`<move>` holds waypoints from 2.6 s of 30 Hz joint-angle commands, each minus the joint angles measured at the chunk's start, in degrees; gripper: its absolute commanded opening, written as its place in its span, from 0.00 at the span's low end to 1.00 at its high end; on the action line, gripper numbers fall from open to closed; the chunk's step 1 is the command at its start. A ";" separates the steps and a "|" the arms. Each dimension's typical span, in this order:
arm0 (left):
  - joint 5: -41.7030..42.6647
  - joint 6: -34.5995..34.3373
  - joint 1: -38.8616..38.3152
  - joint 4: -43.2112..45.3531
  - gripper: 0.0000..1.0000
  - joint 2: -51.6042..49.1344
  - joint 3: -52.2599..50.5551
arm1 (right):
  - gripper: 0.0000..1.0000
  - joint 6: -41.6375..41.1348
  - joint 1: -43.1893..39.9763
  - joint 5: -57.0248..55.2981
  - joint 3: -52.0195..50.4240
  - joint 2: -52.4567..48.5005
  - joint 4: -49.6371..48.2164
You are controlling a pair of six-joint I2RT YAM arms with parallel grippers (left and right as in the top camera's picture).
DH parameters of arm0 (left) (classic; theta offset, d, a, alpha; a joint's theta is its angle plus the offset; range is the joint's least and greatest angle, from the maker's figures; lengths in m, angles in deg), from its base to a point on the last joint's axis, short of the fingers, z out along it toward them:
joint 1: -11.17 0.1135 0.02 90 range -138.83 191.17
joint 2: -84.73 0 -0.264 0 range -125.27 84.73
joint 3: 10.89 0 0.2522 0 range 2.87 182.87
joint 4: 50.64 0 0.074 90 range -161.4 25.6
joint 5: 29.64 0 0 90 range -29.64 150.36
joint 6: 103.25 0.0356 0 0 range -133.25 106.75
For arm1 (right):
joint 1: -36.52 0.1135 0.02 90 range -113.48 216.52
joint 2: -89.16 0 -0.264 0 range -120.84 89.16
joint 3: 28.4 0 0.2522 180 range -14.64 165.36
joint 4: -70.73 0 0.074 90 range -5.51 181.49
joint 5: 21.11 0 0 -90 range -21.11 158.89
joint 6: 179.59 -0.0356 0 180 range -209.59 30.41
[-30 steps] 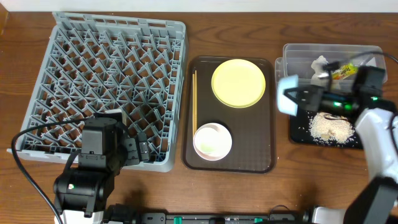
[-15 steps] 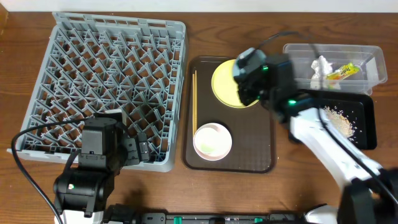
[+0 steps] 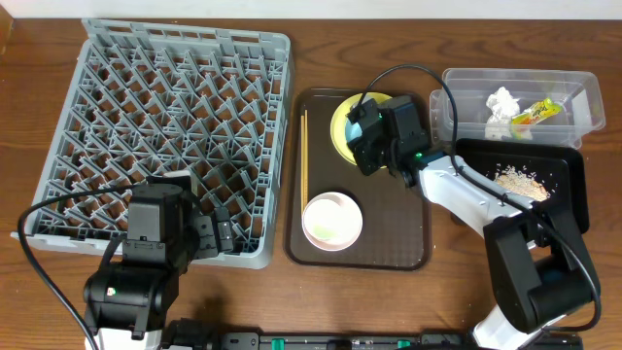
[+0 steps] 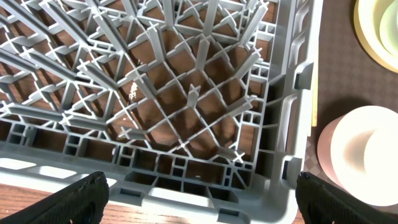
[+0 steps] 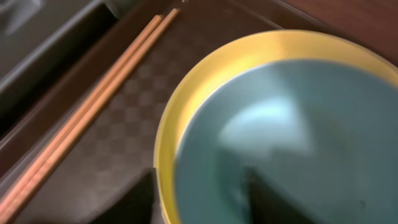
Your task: Sort waste into correct bins and load items into the dishwasher
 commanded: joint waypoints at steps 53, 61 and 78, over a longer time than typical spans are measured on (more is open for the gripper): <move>38.10 -15.04 0.24 24.09 0.95 -10.47 1.14 | 0.01 -0.90 -7.58 48.89 8.85 20.09 32.96; 70.10 -30.49 0.24 55.19 0.88 -21.62 1.14 | 0.01 0.17 -7.65 52.50 8.85 20.09 28.39; 74.77 -44.85 -4.02 70.07 0.82 -25.14 1.14 | 0.01 -2.91 -7.58 58.80 8.85 20.09 15.10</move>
